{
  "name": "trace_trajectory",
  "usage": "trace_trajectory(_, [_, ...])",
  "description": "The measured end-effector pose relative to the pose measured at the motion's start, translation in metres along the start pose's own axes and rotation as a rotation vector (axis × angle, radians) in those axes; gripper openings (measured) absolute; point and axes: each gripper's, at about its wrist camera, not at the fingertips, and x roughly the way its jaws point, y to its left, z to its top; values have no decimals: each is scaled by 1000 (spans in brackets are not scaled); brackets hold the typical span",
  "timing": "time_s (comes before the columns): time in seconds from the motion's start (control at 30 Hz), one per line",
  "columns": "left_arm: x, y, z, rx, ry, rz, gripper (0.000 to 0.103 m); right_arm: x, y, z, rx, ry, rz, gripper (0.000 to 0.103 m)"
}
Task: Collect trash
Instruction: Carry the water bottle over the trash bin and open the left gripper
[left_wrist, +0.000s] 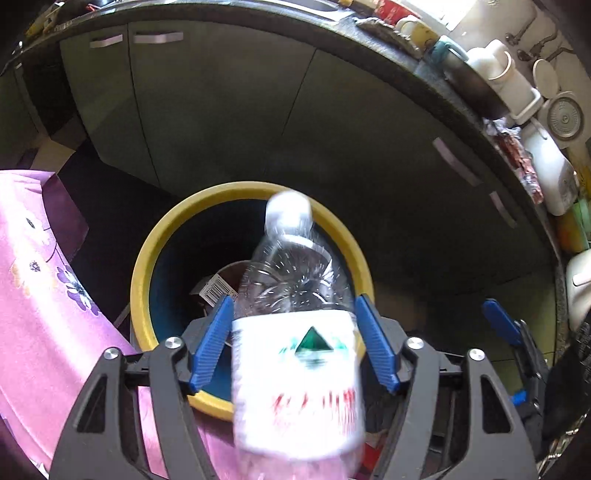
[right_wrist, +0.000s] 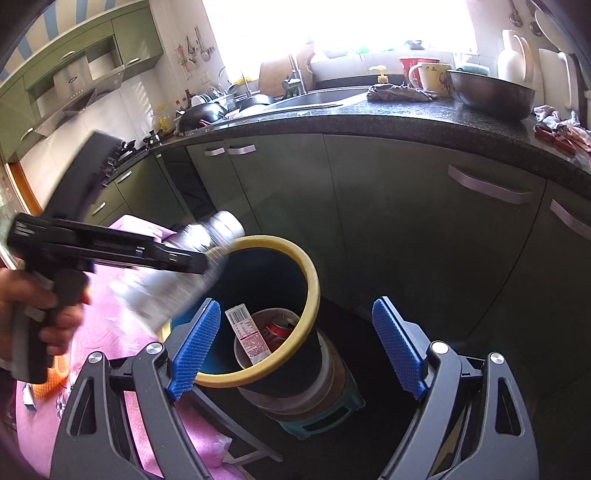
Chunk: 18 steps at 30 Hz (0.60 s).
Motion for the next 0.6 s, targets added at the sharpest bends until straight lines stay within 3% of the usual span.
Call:
trace_trajectory(0.13, [-13, 12, -11, -34, -29, -21, 71, -1, 4, 1, -8, -7, 14, 84])
trace_trajectory(0.27, [-65, 7, -34, 7, -144, -3, 75, -1, 14, 0, -18, -10, 29, 84])
trace_trajectory(0.6, [-206, 34, -155, -40, -429, 24, 85, 0, 66, -4, -107, 9, 132, 84])
